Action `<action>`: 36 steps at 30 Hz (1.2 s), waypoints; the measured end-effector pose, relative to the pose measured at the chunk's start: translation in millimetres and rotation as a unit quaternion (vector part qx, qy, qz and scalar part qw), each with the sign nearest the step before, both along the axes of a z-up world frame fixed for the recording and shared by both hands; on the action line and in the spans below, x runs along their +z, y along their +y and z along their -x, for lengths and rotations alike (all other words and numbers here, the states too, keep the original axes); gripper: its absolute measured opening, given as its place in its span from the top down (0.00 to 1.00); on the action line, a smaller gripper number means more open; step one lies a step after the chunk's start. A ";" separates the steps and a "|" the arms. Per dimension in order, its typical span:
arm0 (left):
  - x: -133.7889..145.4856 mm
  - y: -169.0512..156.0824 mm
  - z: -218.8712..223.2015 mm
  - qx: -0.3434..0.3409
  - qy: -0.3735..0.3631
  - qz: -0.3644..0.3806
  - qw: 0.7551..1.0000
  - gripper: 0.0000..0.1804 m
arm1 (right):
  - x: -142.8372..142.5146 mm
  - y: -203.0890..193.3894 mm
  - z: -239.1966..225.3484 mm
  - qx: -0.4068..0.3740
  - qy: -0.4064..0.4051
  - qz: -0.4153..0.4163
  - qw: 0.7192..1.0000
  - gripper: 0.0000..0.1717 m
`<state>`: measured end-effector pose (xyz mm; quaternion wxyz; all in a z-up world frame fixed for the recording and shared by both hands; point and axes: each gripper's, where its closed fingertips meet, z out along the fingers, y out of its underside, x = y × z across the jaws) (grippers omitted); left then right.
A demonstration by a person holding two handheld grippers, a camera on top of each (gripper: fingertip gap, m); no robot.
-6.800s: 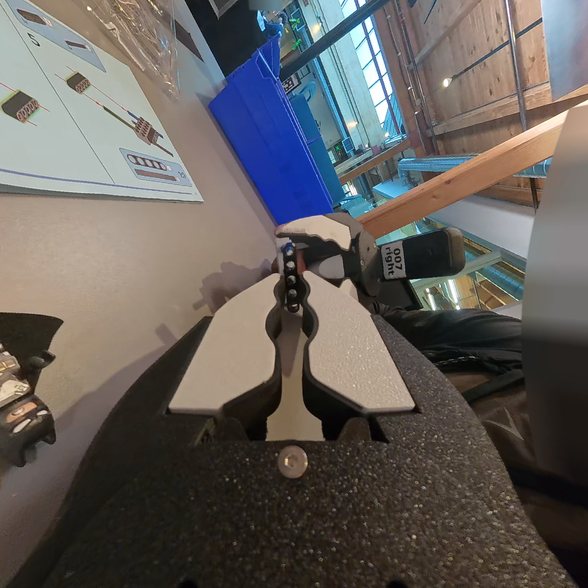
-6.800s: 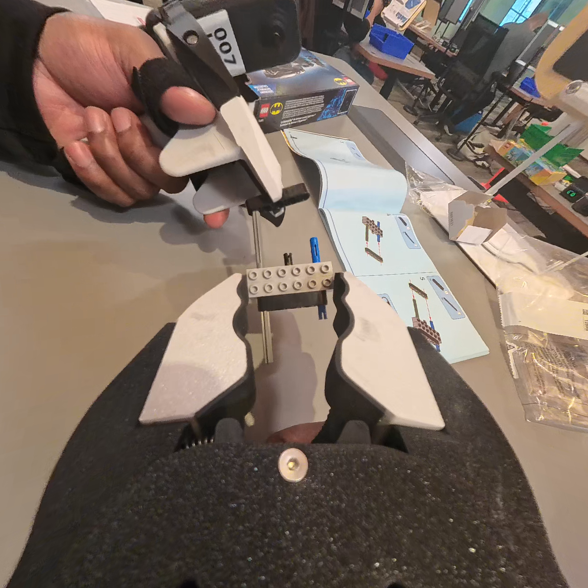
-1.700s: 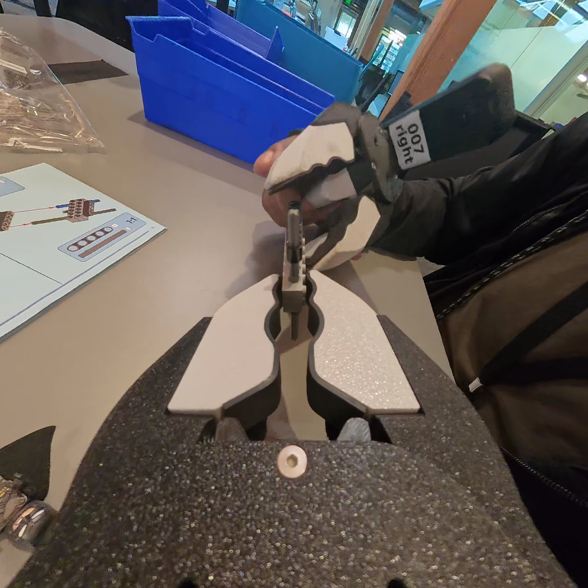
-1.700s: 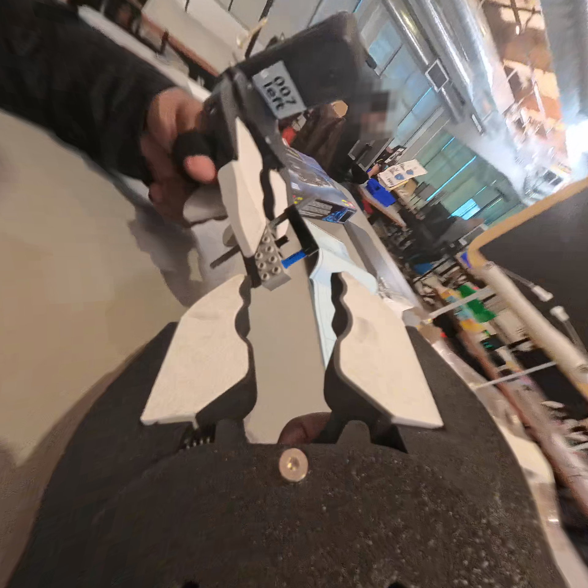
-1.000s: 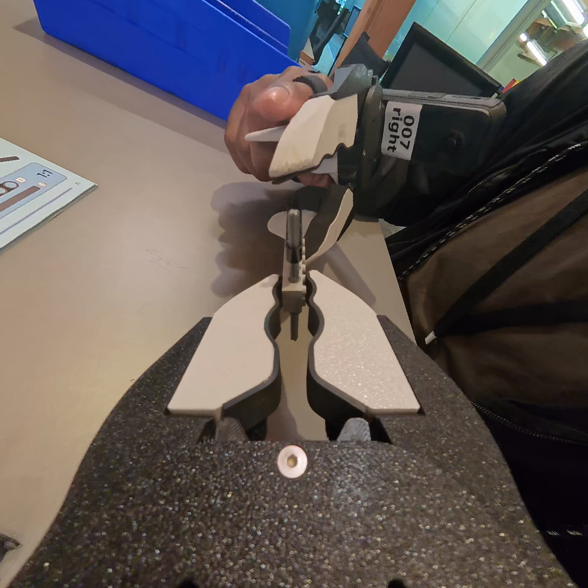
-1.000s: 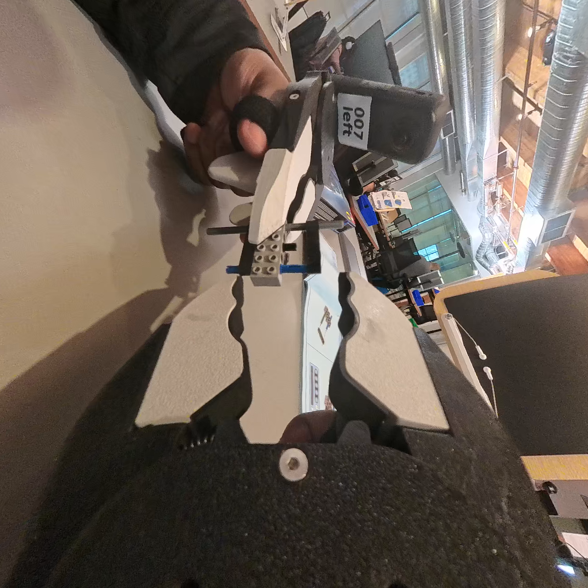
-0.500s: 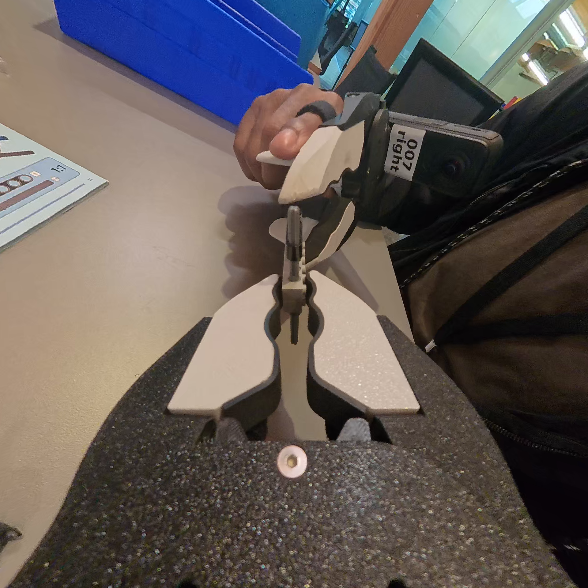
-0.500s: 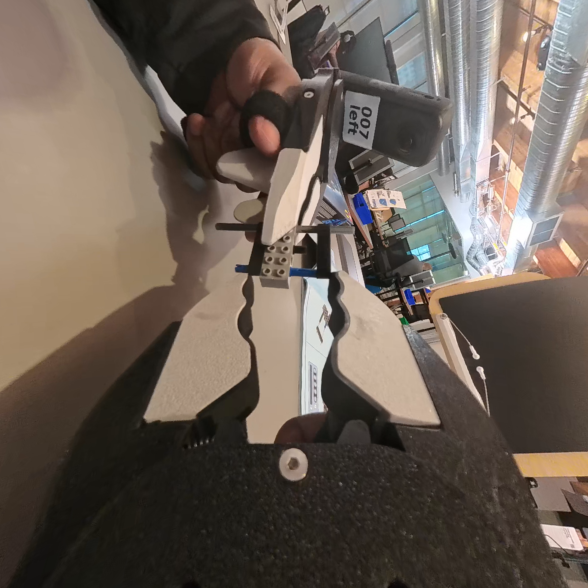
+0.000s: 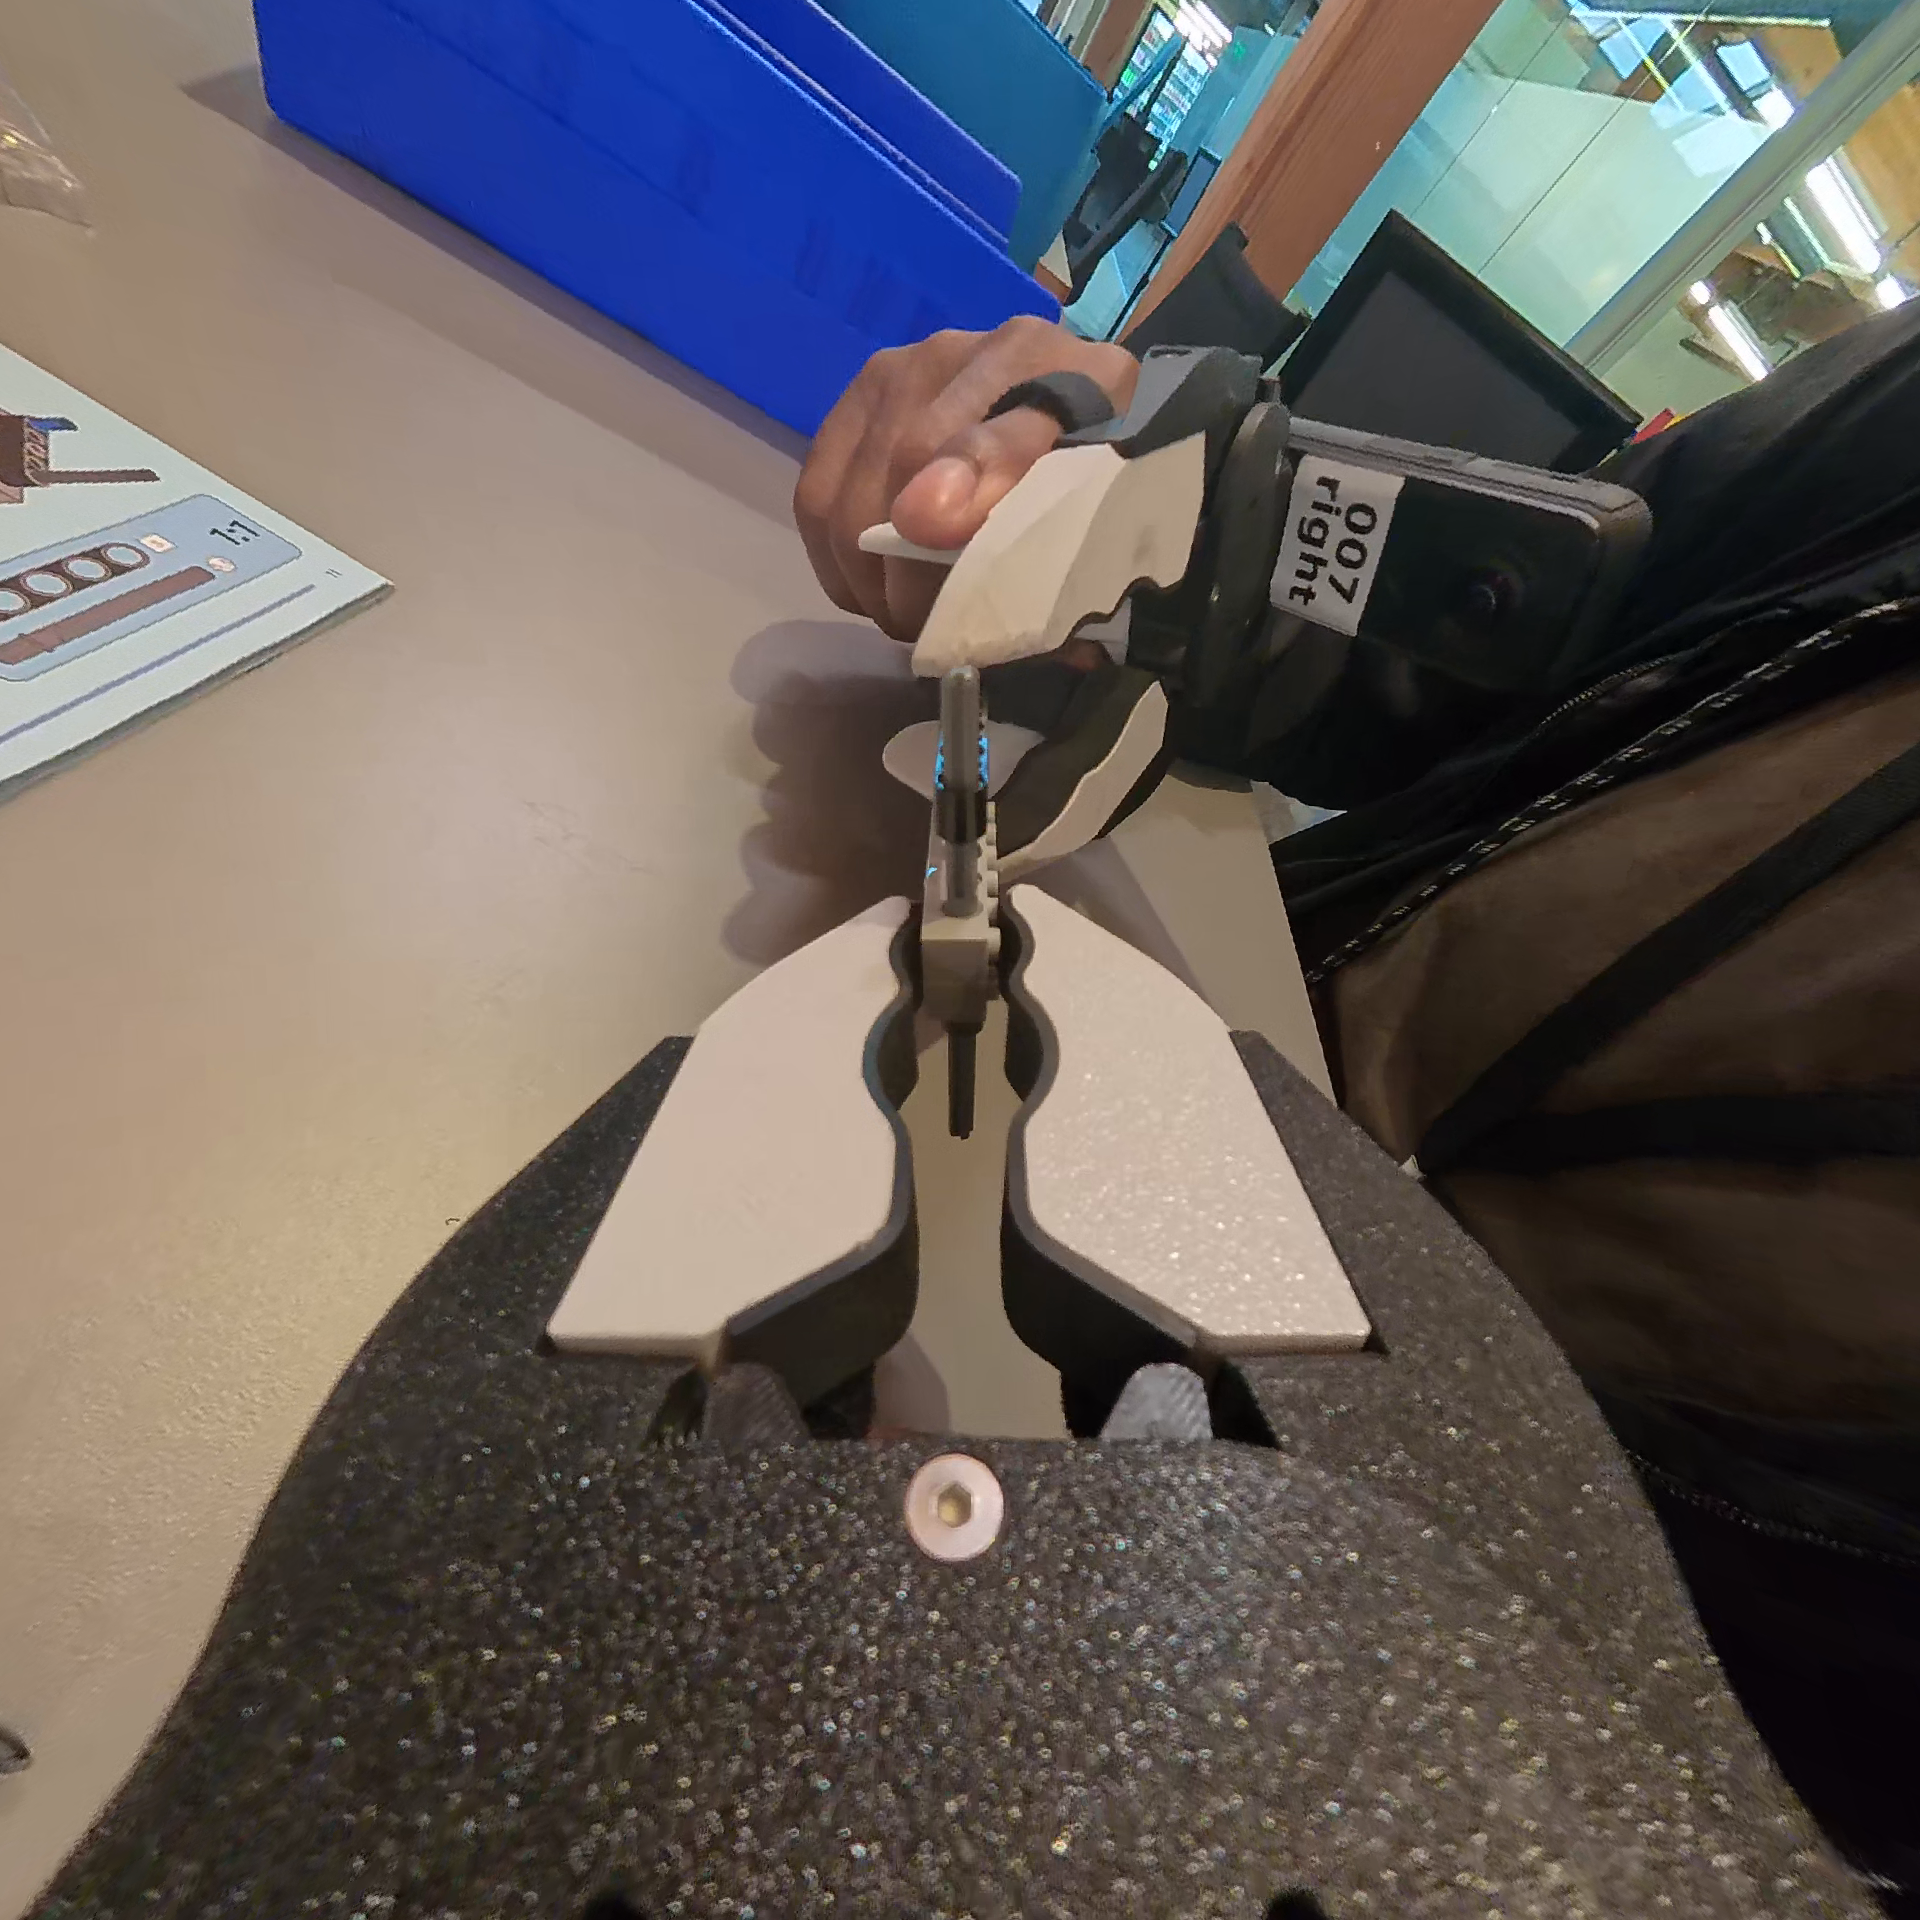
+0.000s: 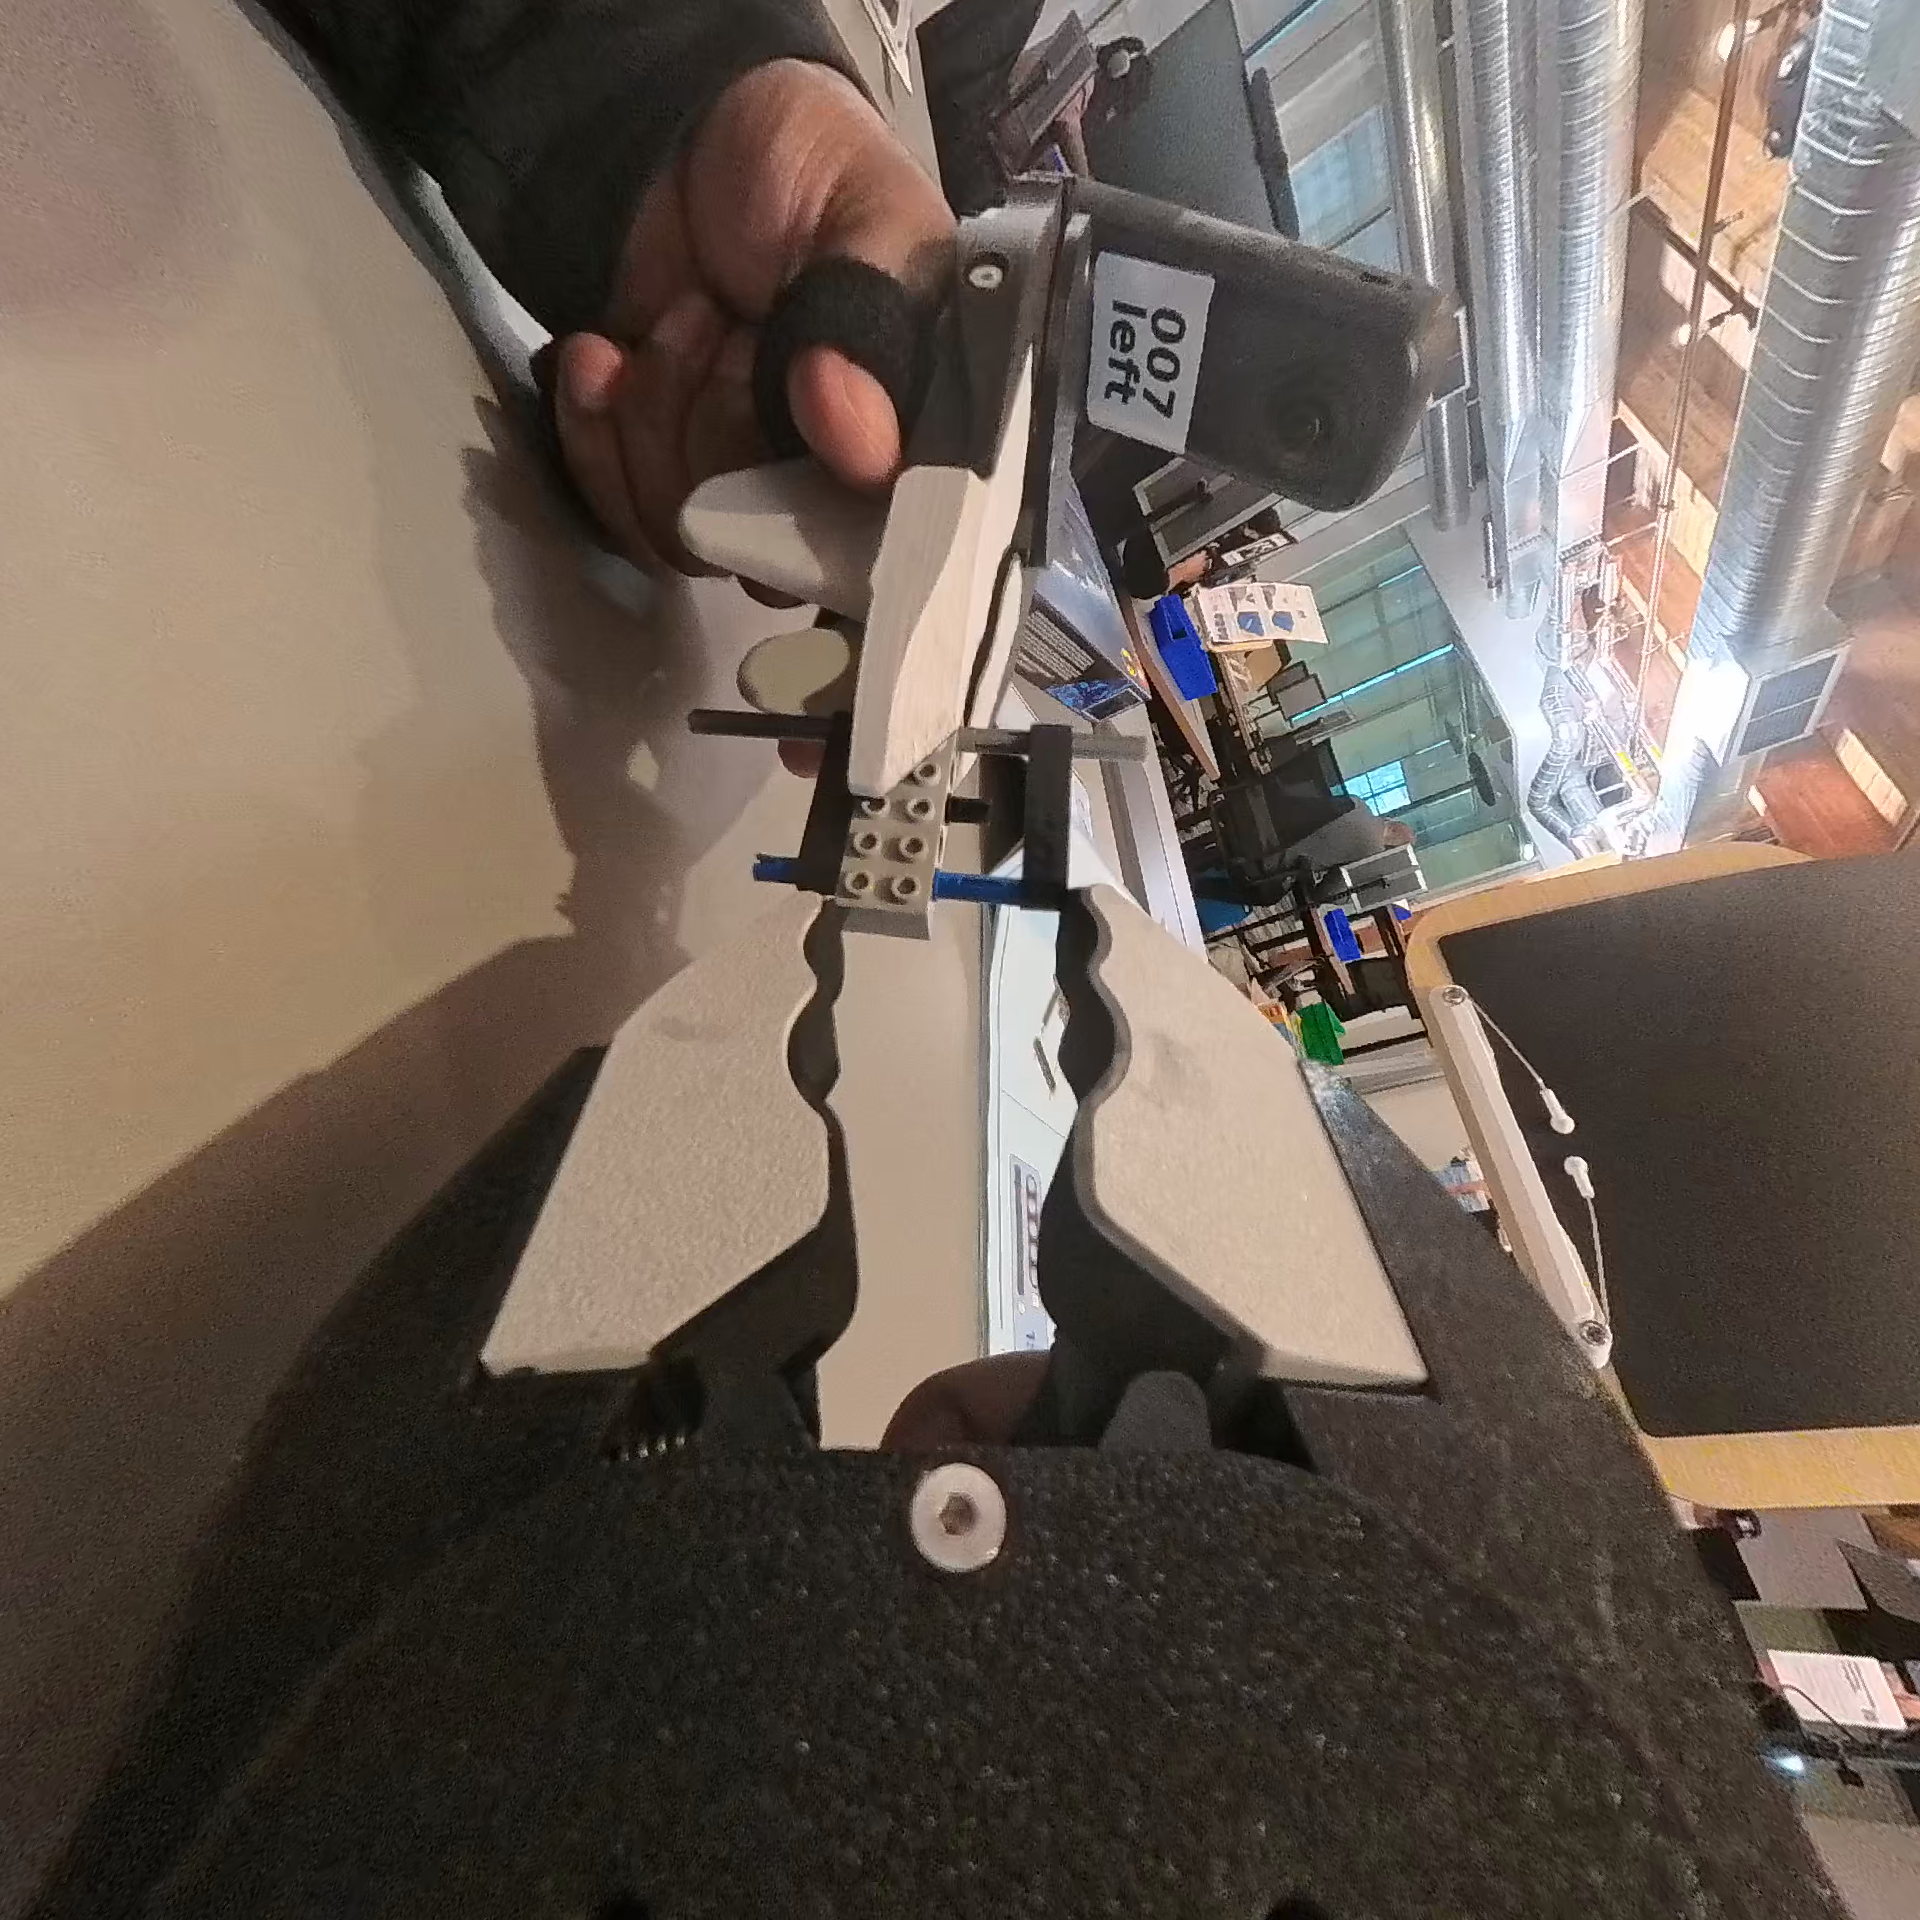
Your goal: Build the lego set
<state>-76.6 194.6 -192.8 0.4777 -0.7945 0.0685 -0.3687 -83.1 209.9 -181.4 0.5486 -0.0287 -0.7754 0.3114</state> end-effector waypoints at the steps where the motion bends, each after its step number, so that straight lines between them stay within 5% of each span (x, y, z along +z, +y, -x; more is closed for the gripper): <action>1: -0.1 0.4 0.5 0.002 -0.002 0.000 1.000 0.94 | -0.1 0.3 0.5 -0.002 0.001 -0.001 1.000 0.77; 21: -0.2 5.2 10.4 0.035 0.036 -0.019 0.999 0.93 | -1.5 5.2 7.9 -0.027 -0.024 0.032 0.999 0.76; 36: 1.0 7.8 11.3 0.043 0.128 -0.066 0.989 0.94 | -4.9 6.4 2.6 0.002 -0.195 0.180 0.964 0.76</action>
